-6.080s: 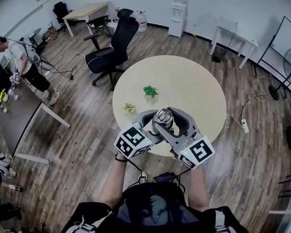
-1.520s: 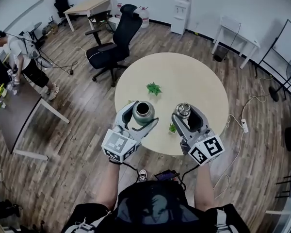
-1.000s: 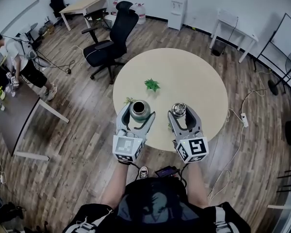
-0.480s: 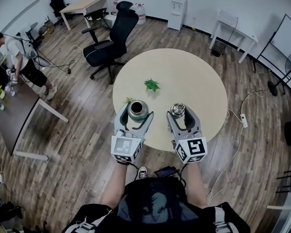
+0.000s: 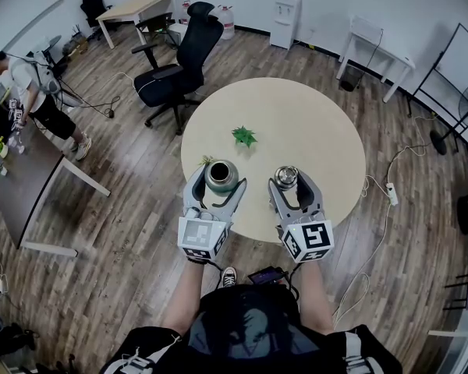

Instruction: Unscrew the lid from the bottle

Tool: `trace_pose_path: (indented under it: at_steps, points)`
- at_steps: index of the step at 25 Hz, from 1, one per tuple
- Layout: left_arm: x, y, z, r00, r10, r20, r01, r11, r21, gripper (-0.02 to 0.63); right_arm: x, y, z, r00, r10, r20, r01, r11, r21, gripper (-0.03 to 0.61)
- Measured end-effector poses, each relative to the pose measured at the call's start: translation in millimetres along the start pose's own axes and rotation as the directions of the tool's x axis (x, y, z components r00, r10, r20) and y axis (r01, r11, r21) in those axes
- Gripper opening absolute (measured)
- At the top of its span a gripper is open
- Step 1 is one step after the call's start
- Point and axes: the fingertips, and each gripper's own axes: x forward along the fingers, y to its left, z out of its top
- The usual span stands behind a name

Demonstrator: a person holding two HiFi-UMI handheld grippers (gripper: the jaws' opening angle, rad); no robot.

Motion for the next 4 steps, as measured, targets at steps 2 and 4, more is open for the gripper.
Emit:
trace_pose_path:
  at_steps: [2,4]
  points:
    - [-0.9,0.4,0.3,1.000,-0.001,0.003,0.001,1.000,0.001,0.379,-0.4,1.1,0.2,1.000,0.000,0.001,0.000,1.000,-0.001,0.258]
    - [-1.7,1.0,0.4,1.000,-0.001,0.005,0.001,1.000,0.001,0.379,-0.7,2.0,0.2,1.000,0.000,0.003,0.000,1.000,-0.001,0.258]
